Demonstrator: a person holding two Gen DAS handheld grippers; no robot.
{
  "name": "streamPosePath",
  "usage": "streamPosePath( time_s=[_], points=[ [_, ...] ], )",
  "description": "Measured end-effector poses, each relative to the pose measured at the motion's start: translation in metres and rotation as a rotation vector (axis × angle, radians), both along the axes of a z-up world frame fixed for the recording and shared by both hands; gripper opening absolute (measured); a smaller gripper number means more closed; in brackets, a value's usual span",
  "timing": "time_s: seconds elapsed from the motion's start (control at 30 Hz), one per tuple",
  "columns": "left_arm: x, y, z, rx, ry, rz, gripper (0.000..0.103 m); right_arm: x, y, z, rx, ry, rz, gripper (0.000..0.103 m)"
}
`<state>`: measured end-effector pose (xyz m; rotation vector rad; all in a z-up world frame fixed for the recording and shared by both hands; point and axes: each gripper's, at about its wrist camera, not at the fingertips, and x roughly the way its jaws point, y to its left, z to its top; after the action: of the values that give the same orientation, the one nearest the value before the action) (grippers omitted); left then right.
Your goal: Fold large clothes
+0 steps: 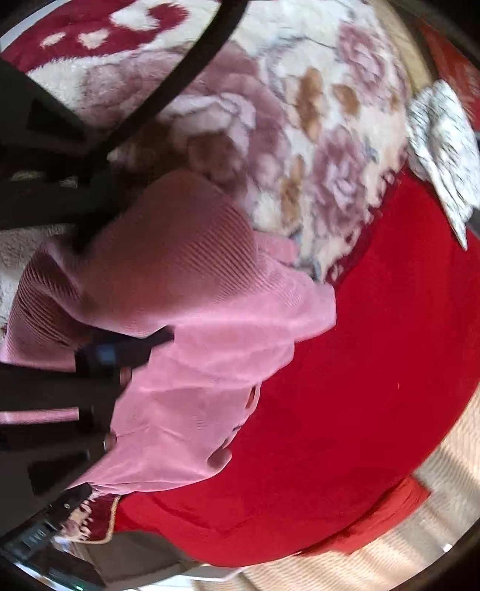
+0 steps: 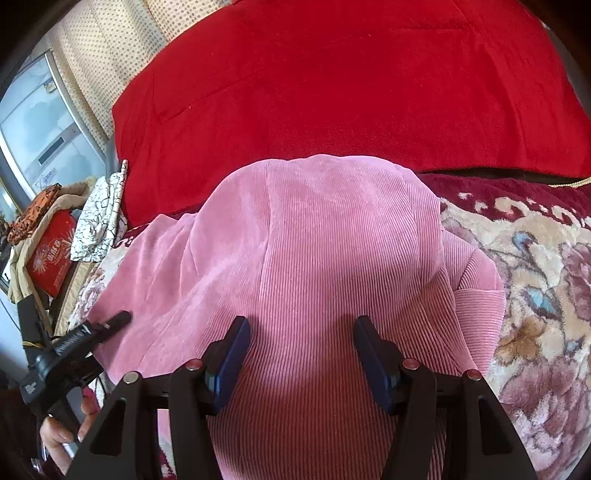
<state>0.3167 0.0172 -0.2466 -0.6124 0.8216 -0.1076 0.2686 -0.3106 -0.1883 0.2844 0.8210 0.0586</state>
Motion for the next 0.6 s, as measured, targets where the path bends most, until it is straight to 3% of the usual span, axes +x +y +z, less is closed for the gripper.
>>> streamPosePath(
  time_s=[0.13,0.2,0.3,0.37,0.43,0.5,0.53,0.6],
  points=[
    [-0.010,-0.017,0.027,0.101,-0.129,-0.049,0.022,0.000,-0.003,0.000,0.024,0.004,0.001,0.063],
    [-0.022,-0.037,0.047,0.187,-0.235,-0.119,0.022,-0.001,-0.006,0.001,0.038,0.005,0.004,0.062],
    [-0.044,-0.090,0.057,0.404,-0.362,-0.256,0.021,-0.001,-0.012,0.008,0.054,-0.005,0.014,0.063],
    [-0.057,-0.127,0.047,0.531,-0.397,-0.372,0.020,0.003,-0.016,0.019,0.075,-0.014,0.068,0.063],
    [-0.062,-0.148,0.036,0.624,-0.411,-0.424,0.020,0.012,-0.018,0.030,0.155,-0.004,0.144,0.063],
    [-0.062,-0.154,0.033,0.651,-0.415,-0.439,0.020,0.027,-0.010,0.040,0.226,0.020,0.245,0.067],
    [-0.059,-0.153,0.034,0.641,-0.412,-0.440,0.020,0.035,-0.003,0.044,0.234,0.035,0.281,0.075],
    [-0.052,-0.147,0.036,0.598,-0.397,-0.437,0.020,0.055,0.015,0.050,0.214,0.070,0.327,0.080]
  ],
)
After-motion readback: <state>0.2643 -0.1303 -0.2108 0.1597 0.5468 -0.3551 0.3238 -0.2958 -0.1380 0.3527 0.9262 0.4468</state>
